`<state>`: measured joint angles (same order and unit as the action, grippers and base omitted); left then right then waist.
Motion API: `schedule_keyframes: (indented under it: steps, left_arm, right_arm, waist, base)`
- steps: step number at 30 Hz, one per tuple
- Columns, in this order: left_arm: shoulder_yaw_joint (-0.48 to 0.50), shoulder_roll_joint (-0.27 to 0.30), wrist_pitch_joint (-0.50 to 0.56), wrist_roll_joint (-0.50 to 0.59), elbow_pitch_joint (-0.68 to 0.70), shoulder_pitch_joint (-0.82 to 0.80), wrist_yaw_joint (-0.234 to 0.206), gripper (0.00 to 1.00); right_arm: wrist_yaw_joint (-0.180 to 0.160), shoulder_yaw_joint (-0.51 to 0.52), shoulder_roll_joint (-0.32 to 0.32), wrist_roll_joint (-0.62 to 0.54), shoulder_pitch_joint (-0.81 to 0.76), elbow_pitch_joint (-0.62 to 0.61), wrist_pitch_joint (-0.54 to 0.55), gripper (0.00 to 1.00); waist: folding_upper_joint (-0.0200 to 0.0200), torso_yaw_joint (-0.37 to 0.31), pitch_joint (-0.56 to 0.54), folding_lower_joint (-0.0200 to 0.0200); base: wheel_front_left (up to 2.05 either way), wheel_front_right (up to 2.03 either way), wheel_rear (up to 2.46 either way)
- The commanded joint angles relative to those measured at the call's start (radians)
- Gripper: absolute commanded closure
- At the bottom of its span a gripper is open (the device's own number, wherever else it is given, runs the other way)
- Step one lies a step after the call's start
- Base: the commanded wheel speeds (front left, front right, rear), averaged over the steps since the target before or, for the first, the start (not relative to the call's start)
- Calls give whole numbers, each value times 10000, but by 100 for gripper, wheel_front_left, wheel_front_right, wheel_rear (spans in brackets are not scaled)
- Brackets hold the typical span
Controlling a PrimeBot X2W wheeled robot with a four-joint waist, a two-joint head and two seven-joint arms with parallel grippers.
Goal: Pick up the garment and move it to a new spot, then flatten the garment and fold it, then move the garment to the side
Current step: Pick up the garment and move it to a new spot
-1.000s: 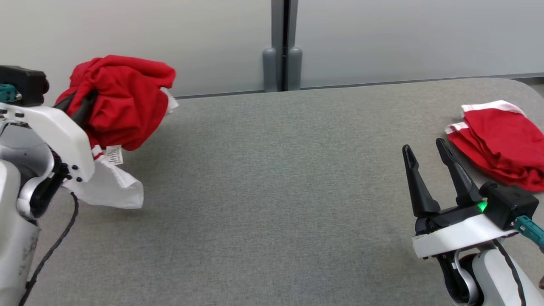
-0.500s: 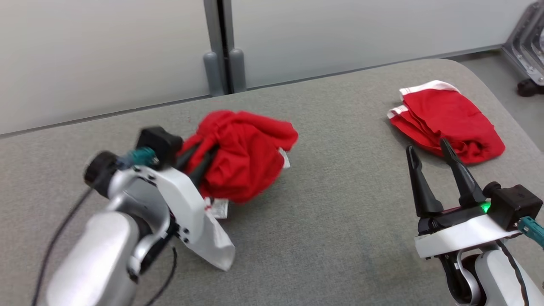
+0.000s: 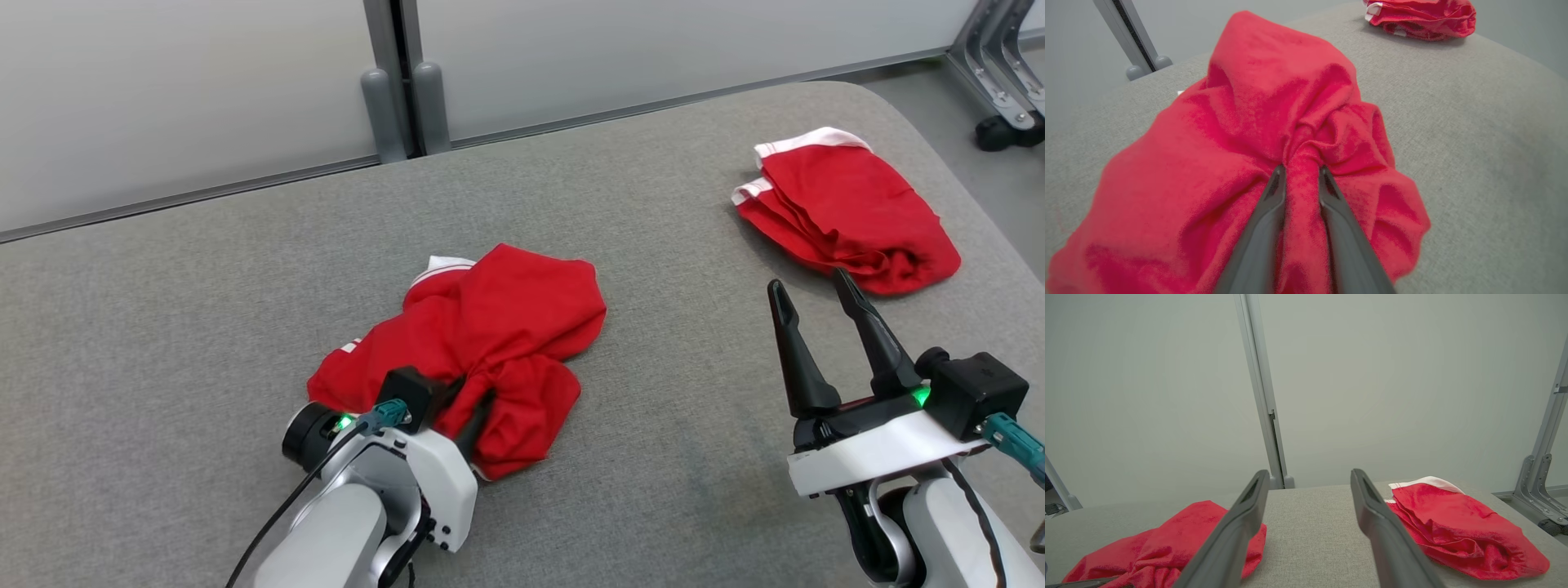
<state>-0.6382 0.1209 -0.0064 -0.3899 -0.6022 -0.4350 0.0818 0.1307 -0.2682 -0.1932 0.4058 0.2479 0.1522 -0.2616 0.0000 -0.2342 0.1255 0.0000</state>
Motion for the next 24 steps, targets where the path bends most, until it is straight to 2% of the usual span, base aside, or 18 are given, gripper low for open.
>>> schedule_keyframes:
  steps: [1,7,13,16,24]
  left_arm:
    - [-10,-68,-269,57,-243,-292,60,0]
    - [-60,-219,-968,-2,-535,-627,124,0]
    - [157,110,-1196,-112,237,-370,-96,0]
    - [537,541,-1330,-231,1049,-69,-466,0]
    - [1990,1785,-1928,-610,3422,1534,-1874,0]
  right_arm:
    - [2,12,-44,62,26,50,-46,0]
    - [2,98,-104,-7,-196,103,-46,0]
    - [2,194,-206,-56,-388,115,-44,0]
    - [2,308,-255,-103,-512,97,-44,0]
    - [2,712,-347,-158,-911,62,-46,0]
  waist:
    - [0,122,-30,0]
    - [0,554,-312,0]
    - [0,989,-623,0]
    - [0,1259,-774,0]
    - [0,1798,-1067,0]
  base:
    - [0,0,0]
    - [0,0,0]
    - [0,0,0]
    - [0,0,0]
    - [0,0,0]
